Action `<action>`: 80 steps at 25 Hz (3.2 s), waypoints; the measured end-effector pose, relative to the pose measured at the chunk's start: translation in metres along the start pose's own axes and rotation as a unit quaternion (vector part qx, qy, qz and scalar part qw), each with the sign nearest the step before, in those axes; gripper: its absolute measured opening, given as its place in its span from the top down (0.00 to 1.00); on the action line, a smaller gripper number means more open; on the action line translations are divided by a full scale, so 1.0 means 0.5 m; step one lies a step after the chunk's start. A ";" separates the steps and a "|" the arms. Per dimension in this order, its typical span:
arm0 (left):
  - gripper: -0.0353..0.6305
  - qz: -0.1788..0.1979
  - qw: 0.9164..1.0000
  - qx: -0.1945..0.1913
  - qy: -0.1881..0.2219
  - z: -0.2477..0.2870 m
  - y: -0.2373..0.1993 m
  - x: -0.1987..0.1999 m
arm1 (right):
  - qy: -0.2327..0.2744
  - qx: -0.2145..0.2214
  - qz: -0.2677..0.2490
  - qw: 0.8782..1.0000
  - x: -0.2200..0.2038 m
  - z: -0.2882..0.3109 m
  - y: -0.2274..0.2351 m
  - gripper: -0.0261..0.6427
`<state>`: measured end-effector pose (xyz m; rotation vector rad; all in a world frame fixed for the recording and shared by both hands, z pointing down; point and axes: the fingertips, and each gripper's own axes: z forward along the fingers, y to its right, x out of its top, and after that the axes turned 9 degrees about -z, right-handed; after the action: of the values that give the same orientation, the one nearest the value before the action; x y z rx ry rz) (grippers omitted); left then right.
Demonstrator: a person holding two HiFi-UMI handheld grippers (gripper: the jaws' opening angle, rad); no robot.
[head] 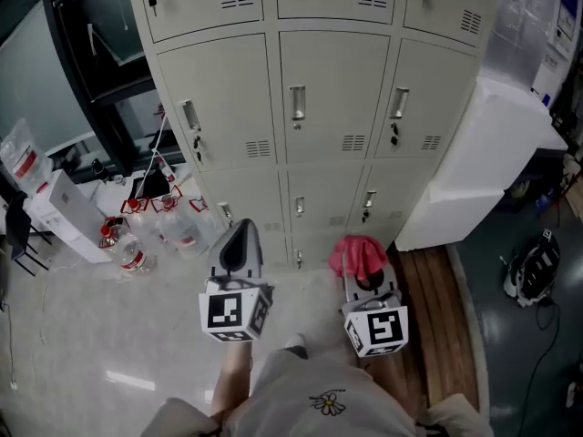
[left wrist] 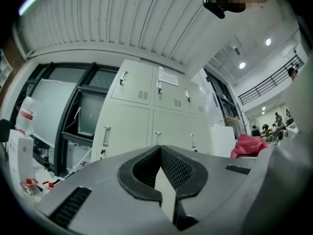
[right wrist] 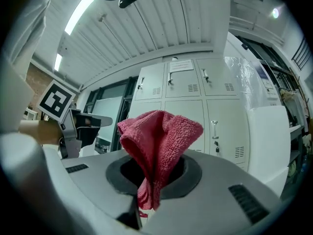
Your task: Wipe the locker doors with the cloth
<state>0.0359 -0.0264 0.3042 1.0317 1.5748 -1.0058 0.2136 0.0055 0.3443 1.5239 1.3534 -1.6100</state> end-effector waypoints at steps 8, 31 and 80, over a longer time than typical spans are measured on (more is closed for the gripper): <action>0.92 -0.013 0.999 -0.034 -0.033 0.131 -0.104 -0.023 | -0.009 -0.001 -0.001 1.000 -0.002 0.178 -0.050 0.92; 0.92 -0.024 0.999 0.024 -0.020 0.208 -0.265 -0.030 | 0.036 0.085 0.007 0.996 0.000 0.427 -0.144 0.91; 0.92 0.033 0.994 0.106 -0.022 0.265 -0.529 0.073 | 0.141 0.172 -0.135 0.966 0.518 0.990 -0.329 0.92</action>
<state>-0.1843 -0.2253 0.2761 1.1895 1.4110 -1.1606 -0.1890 -0.3200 0.0777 1.8978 1.5494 -1.9320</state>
